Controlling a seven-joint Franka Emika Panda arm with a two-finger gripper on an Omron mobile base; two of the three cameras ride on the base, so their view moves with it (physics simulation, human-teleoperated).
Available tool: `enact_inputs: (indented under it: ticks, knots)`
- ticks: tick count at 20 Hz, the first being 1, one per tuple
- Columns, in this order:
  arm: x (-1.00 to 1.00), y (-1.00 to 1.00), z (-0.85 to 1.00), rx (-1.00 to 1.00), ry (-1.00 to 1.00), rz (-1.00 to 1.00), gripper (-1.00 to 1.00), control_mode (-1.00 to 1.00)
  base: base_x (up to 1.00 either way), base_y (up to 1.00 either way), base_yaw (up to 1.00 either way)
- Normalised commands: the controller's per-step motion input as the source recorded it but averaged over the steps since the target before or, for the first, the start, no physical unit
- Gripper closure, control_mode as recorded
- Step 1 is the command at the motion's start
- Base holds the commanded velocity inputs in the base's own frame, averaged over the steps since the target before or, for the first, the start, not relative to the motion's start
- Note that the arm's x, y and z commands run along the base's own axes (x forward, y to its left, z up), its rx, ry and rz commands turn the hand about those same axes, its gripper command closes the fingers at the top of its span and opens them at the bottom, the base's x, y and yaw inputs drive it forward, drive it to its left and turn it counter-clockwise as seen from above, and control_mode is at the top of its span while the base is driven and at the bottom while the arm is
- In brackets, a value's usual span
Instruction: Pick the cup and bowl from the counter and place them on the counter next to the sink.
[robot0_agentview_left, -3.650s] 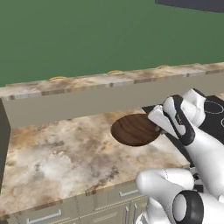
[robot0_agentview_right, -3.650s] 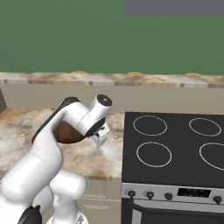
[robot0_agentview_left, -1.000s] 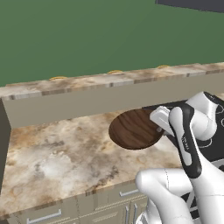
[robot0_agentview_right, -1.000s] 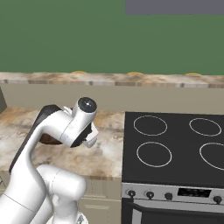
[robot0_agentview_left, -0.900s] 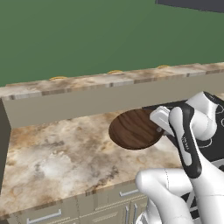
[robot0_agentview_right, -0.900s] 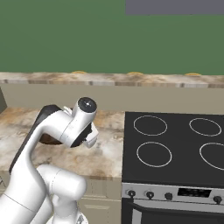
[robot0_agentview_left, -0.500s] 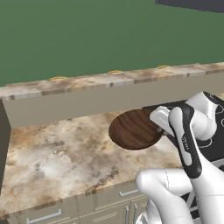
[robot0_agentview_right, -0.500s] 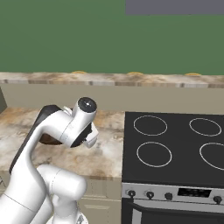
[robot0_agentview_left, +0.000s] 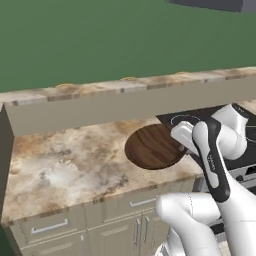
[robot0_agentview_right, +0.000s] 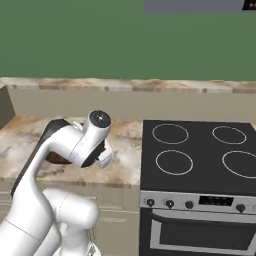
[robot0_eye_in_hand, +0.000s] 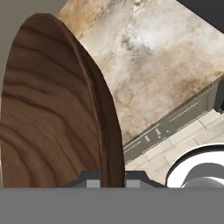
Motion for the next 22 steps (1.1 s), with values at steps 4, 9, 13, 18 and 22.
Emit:
enact_inputs:
  ticks: [4, 9, 13, 18, 22]
  knots:
    - [0.0, 0.0, 0.0, 0.0, 0.0, 0.0, 1.0, 1.0, -0.83, -0.05, -0.05]
    - [0.0, 0.0, 0.0, 0.0, 0.0, 0.0, 1.0, 1.0, 0.07, -0.04, -0.26]
    - [0.0, 0.0, 0.0, 0.0, 0.0, 0.0, 1.0, 1.0, 0.33, -0.11, -0.52]
    - [0.0, 0.0, 0.0, 0.0, 0.0, 0.0, 1.0, 1.0, 0.35, -0.24, -0.62]
    - [0.0, 0.0, 0.0, 0.0, 0.0, 0.0, 1.0, 1.0, 0.42, -0.32, -0.66]
